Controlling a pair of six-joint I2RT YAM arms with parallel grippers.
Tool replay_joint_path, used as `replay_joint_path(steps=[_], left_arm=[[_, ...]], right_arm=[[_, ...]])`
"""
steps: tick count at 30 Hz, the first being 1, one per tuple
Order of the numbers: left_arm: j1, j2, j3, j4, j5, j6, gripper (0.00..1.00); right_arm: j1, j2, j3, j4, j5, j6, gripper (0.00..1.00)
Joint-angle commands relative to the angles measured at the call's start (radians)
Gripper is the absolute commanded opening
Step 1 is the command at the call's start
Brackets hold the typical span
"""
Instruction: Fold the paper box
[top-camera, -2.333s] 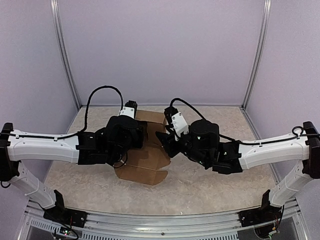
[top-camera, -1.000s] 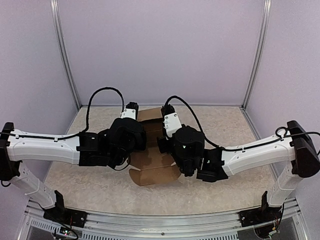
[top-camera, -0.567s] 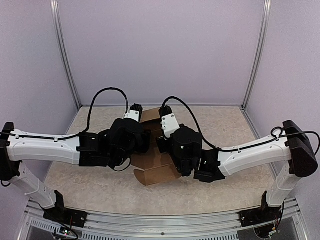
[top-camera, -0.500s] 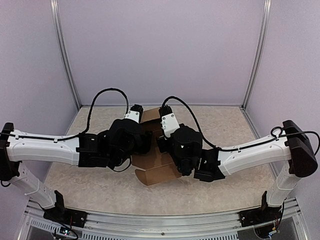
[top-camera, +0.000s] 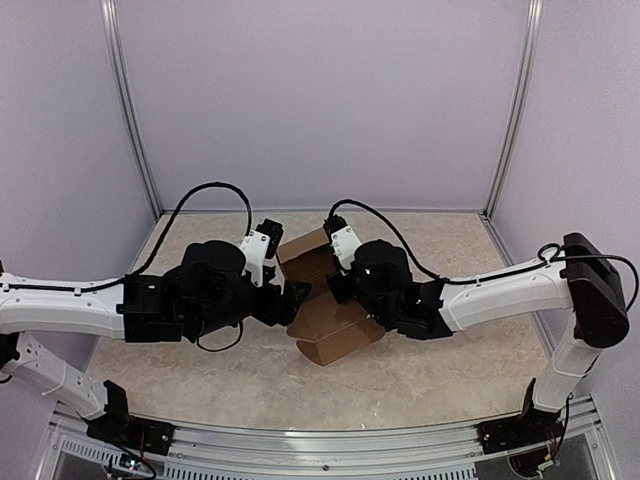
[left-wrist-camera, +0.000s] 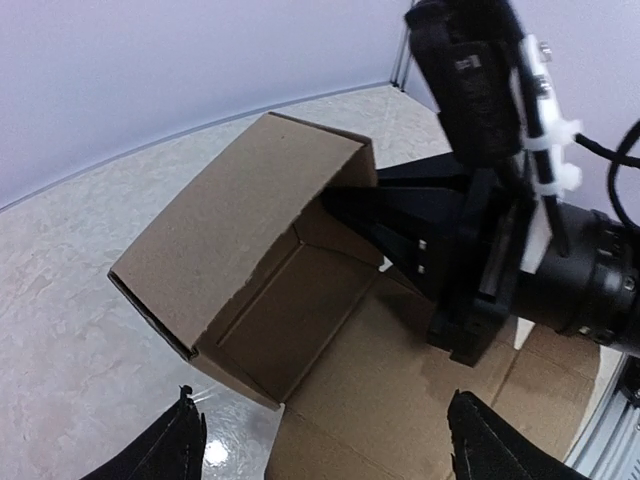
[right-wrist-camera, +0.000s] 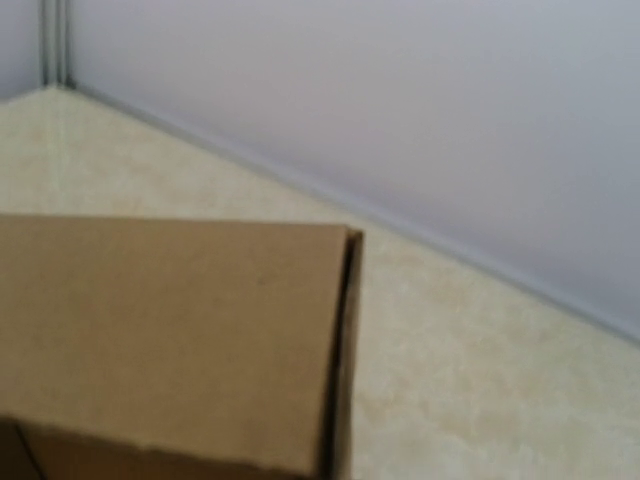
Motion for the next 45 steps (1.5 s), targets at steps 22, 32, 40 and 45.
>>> replay_joint_path(steps=[22, 32, 40, 45], left_arm=[[0.274, 0.007, 0.052, 0.036, 0.429, -0.029, 0.34], [0.299, 0.154, 0.11, 0.116, 0.449, -0.058, 0.0], [0.31, 0.237, 0.124, 0.121, 0.485, -0.079, 0.0], [0.305, 0.244, 0.085, 0.123, 0.511, -0.097, 0.0]], right_arm=[[-0.177, 0.154, -0.31, 0.52, -0.795, -0.053, 0.0], [-0.176, 0.234, -0.354, 0.691, -0.835, -0.058, 0.0], [-0.176, 0.303, -0.369, 0.786, -0.773, -0.057, 0.0], [-0.176, 0.368, -0.358, 0.839, -0.693, -0.038, 0.0]])
